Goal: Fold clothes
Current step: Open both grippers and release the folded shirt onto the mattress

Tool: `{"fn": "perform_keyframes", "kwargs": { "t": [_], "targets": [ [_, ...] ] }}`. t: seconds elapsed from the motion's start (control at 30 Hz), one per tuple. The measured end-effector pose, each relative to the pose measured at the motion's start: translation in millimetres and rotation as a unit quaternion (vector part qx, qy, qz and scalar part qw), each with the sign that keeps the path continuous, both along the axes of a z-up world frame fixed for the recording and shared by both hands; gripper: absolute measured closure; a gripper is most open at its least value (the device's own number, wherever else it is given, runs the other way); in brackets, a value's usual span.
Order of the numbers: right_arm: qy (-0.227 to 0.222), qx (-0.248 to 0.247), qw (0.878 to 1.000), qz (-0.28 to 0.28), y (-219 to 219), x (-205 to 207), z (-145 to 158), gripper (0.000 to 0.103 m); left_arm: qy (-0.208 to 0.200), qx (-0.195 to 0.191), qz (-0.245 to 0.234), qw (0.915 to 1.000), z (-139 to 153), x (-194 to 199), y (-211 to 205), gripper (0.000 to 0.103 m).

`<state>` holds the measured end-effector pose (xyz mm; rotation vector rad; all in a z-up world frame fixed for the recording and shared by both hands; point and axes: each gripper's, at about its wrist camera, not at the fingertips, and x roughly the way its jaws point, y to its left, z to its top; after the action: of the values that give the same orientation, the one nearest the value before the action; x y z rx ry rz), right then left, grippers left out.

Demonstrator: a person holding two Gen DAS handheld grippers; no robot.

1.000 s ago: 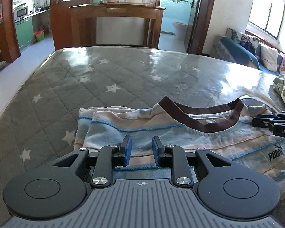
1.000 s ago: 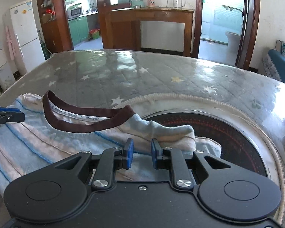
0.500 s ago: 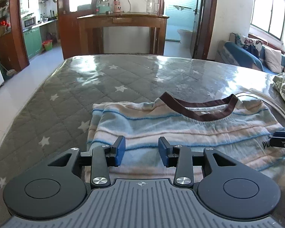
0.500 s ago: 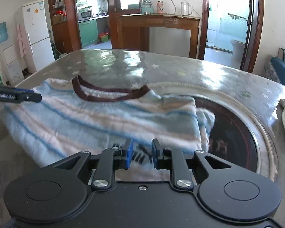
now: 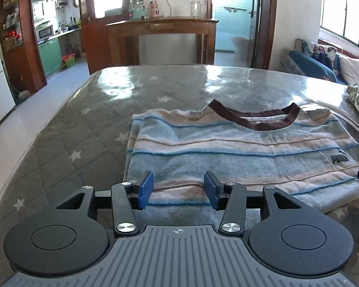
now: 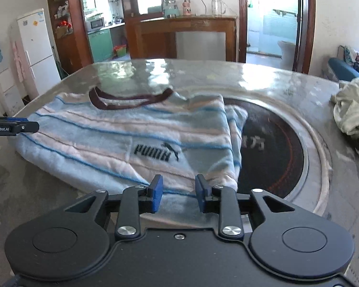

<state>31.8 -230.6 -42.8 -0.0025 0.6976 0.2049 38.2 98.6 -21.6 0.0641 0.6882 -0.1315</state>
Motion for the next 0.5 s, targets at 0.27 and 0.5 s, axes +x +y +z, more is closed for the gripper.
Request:
{"fn": "perform_keyframes", "kwargs": {
  "t": [0.27,0.5],
  "targets": [
    [-0.034,-0.010,0.999,-0.012,-0.8,16.2,22.5,0.054,-0.009,-0.008,0.028,0.9995,15.9,9.3,12.7,0.050],
    [-0.018,-0.015,0.999,-0.039,-9.7,48.5,10.8,0.047,0.021,0.002,0.059,0.9980,10.3,30.2,21.4,0.048]
  ]
}}
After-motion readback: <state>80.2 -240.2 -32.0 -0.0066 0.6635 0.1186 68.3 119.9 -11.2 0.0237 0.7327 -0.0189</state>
